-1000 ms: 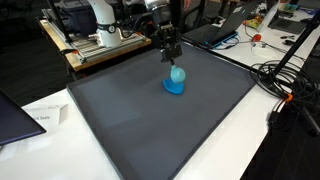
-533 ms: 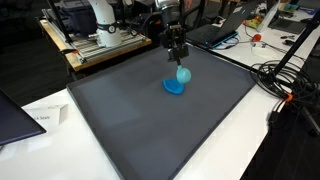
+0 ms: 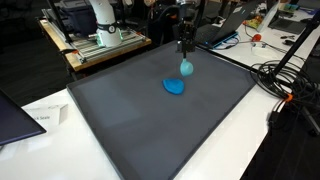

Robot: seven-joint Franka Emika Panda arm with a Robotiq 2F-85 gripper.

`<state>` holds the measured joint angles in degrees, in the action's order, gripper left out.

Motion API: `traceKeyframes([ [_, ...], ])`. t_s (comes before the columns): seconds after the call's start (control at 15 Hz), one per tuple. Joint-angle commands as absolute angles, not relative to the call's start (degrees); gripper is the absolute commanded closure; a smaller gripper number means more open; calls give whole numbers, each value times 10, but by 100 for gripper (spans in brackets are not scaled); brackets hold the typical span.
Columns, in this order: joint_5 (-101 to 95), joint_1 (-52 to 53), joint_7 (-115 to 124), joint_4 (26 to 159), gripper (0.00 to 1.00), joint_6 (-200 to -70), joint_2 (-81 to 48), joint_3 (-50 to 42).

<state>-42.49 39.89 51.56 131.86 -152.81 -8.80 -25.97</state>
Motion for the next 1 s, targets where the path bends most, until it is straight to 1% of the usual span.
traceKeyframes([
  [0.0, -405, 305, 538, 1287, 78, -1449, -86, -127],
  [0.2, -400, 245, 551, 1251, 78, -1398, -99, -46],
  [0.4, -380, 204, 543, 1206, 78, -1356, -117, -3],
  [0.67, -322, 168, 510, 1137, 78, -1312, -155, 23],
  [0.93, -268, 157, 476, 1066, 78, -1267, -199, 23],
])
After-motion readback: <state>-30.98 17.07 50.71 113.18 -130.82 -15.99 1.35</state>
